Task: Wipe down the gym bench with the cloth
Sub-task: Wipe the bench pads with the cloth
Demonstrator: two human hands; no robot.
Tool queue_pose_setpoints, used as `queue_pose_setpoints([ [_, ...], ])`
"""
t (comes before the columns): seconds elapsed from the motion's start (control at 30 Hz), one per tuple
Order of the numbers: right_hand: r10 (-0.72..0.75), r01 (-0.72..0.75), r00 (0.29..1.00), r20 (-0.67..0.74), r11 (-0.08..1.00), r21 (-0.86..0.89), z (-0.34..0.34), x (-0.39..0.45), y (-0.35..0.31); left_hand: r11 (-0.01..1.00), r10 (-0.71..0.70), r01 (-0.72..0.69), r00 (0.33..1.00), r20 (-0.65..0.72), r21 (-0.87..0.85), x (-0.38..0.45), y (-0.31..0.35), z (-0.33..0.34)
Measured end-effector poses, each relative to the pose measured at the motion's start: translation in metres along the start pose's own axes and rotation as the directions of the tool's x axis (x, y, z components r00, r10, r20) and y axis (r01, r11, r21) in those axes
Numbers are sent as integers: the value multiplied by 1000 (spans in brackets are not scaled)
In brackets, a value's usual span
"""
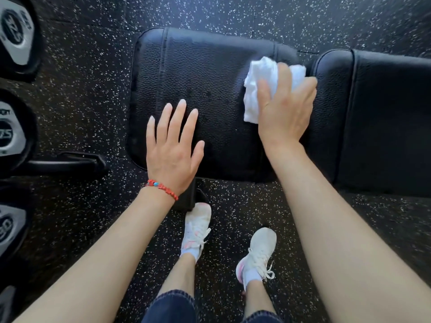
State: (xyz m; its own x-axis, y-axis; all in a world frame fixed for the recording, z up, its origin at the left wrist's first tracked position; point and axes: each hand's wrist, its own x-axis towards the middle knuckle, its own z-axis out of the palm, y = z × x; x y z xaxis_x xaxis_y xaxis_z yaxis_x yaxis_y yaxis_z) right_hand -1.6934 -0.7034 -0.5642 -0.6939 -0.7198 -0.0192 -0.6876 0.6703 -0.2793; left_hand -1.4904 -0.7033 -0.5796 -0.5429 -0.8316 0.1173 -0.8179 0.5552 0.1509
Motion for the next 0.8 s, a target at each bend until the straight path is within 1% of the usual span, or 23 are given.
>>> queue_pose_setpoints([
  [0.07,-7,8,1000,-26,1000,14,0,-11,0,1000,4,-4,1000,4,-29,0,0,-2],
  [0.17,-124,125,986,-112,992,4,4,-69,2,997,5,-4,1000,9,-73,-1,-4,-7],
  [0.2,-174,174,978,-116,985,-18,7,-90,3,997,-4,5,1000,8,-75,-2,-7,-9],
  [0.27,-216,212,971,-102,976,-46,9,-117,3,996,-26,26,1000,6,-79,-4,-14,-12],
  [0.4,-245,238,956,-160,969,-61,12,-96,-7,997,-24,26,1000,16,-72,-7,-34,-15],
  [0.5,-133,125,967,-218,991,-49,16,-47,-36,998,-5,7,999,33,-66,-8,-48,-13],
  [0.53,-101,88,977,-188,993,-74,14,-30,-47,997,8,-5,999,38,-75,-8,-50,-12],
  [0.6,-47,46,999,-5,993,-105,13,-3,-61,995,27,-24,999,30,-100,-7,-52,-10],
  [0.63,-43,48,998,50,994,-96,13,2,-63,993,35,-32,999,26,-110,-7,-54,-11],
  [0.67,-41,47,997,66,995,-84,11,2,-62,992,41,-38,999,23,-121,-7,-55,-11],
  [0.73,-64,68,996,55,995,-76,11,-14,-57,990,47,-45,999,17,-135,-7,-58,-13],
  [0.8,-117,115,993,-23,991,-65,17,-49,-52,989,39,-37,999,13,-141,-8,-63,-15],
])
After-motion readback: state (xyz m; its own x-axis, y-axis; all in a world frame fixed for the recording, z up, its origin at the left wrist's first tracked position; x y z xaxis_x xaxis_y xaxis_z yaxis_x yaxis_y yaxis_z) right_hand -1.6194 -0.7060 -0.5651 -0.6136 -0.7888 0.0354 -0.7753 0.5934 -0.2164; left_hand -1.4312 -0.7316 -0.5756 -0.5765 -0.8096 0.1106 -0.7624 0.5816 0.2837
